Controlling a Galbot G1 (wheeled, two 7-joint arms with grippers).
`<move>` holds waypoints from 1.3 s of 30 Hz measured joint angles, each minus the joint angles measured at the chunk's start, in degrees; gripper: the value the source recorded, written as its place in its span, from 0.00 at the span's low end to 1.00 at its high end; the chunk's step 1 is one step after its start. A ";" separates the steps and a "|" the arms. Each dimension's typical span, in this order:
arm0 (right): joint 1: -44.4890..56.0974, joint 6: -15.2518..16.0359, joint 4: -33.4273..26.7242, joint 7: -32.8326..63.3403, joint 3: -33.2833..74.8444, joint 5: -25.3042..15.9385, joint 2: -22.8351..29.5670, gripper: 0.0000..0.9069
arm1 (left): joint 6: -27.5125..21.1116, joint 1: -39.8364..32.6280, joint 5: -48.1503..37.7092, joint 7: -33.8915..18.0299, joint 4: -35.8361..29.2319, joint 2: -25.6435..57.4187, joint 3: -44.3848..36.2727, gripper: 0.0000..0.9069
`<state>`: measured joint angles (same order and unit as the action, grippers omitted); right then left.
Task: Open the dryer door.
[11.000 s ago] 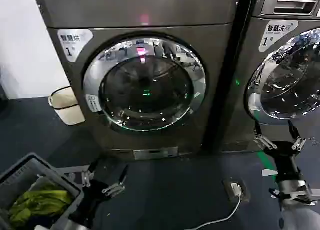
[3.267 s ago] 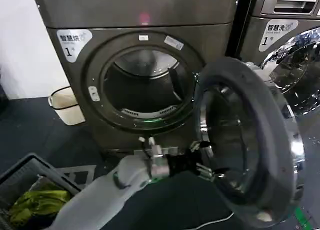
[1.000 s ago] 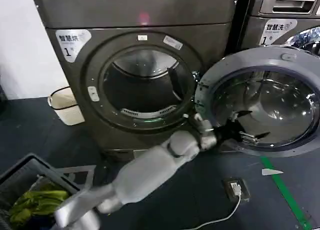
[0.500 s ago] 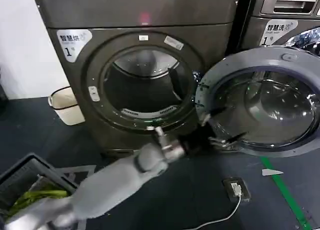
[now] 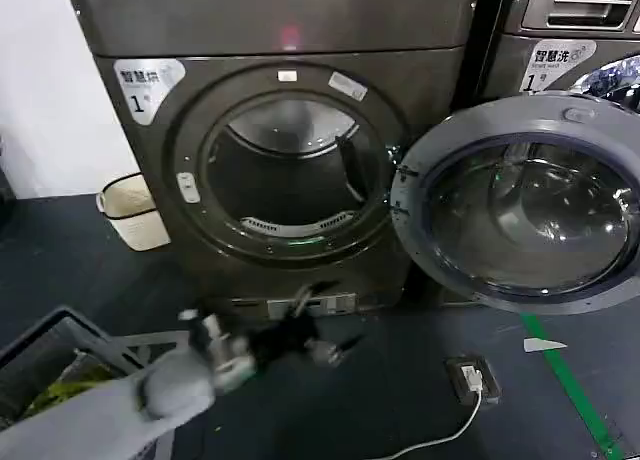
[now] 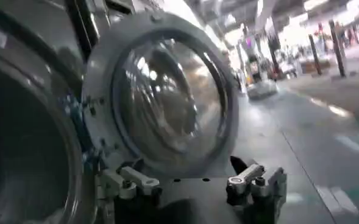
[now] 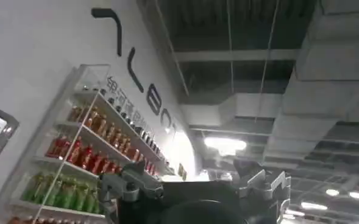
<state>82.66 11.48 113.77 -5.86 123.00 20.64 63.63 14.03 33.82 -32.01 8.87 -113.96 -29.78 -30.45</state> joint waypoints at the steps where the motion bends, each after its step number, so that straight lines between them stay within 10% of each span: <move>1: -0.22 0.05 0.14 -0.09 -0.06 -0.11 0.00 1.00 | -0.01 1.86 0.56 0.00 -0.96 2.59 0.84 1.00; 11: -1.04 0.09 1.05 -0.96 1.13 -4.37 -0.33 1.00 | -0.54 14.15 3.32 -1.19 -5.57 23.70 4.28 1.00; 28: -3.28 -0.55 0.75 -1.35 -2.12 -5.86 0.60 1.00 | -5.31 12.97 7.99 -0.25 -0.89 41.64 1.33 1.00; 39: -3.68 -0.60 0.73 -1.65 -3.49 -5.89 0.56 1.00 | -5.10 15.78 7.30 14.72 8.65 43.72 9.14 1.00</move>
<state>78.98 10.89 114.50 -7.51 119.51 14.75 64.19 8.92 49.60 -24.71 23.59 -105.30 13.94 -21.31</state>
